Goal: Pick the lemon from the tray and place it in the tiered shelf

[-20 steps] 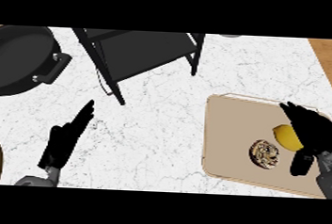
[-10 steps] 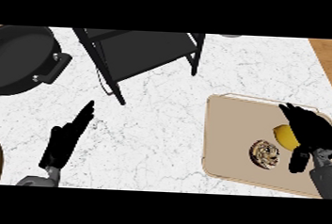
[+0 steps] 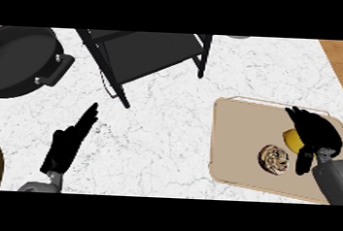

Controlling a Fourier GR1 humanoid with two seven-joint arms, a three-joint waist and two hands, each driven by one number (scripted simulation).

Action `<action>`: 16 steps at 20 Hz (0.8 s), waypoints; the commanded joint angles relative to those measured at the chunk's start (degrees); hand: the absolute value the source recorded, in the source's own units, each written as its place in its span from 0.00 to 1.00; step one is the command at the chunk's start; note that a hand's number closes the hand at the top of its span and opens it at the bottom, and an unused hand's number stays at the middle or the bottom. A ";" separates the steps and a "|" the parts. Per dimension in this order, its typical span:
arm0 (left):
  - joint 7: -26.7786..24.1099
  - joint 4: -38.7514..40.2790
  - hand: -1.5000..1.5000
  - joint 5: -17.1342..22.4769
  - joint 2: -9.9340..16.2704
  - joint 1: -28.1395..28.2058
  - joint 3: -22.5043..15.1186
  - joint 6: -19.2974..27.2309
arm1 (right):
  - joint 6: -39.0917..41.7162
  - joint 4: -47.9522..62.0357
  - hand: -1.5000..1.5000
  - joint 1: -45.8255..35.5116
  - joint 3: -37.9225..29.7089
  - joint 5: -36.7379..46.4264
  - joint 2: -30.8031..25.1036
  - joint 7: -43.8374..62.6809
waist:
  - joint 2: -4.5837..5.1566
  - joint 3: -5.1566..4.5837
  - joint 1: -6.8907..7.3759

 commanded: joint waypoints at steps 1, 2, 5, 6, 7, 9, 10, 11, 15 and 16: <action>-0.91 2.84 0.50 -0.52 -0.79 -2.67 2.68 -1.53 | 1.87 1.07 1.00 -1.30 -2.46 2.02 1.84 -1.53 | 0.00 0.01 -0.17; 0.56 -2.86 0.50 -0.92 -0.68 2.71 0.43 -0.98 | -1.53 2.43 1.00 0.66 -0.05 2.45 3.46 -3.02 | -0.02 0.02 0.02; 3.88 -2.83 0.50 -0.80 -0.98 -0.47 0.92 -1.11 | 2.40 2.00 1.00 -2.28 -0.73 1.62 -0.15 -8.61 | -0.03 0.02 -0.09; 2.54 -2.81 0.50 -1.14 -0.89 0.84 1.38 -0.62 | -0.91 0.35 1.00 0.87 1.52 3.19 4.37 -5.56 | -0.04 0.02 -0.13; -1.52 2.32 0.50 -1.77 -2.01 -0.47 1.17 -1.44 | -2.94 4.30 1.00 -0.27 -2.23 2.37 -0.11 -11.58 | 0.03 0.01 -0.20; 2.28 -3.19 0.50 -0.91 -1.57 1.76 1.25 -2.37 | -5.08 6.85 1.00 -2.05 -1.64 4.42 2.48 -11.65 | 0.02 0.03 0.08; 3.99 -4.29 0.50 -2.00 -1.71 0.64 1.67 -1.08 | -5.15 7.26 1.00 -2.91 -2.66 4.94 2.85 -11.07 | 0.01 0.03 0.04; -2.41 -0.25 0.50 -2.09 -0.28 2.52 2.35 -3.11 | -7.34 5.46 1.00 -0.37 -1.42 5.80 3.96 -10.35 | 0.02 0.01 -0.05; 1.00 2.33 0.50 -2.30 -2.98 -2.71 2.56 -2.02 | -7.55 -0.52 1.00 0.59 -2.72 7.19 3.47 -8.54 | -0.02 0.00 -0.41; -2.99 0.10 0.50 -1.68 -1.36 3.71 2.86 -3.79 | -7.83 -0.66 1.00 0.42 -3.69 7.37 3.03 -8.22 | -0.05 0.00 -0.16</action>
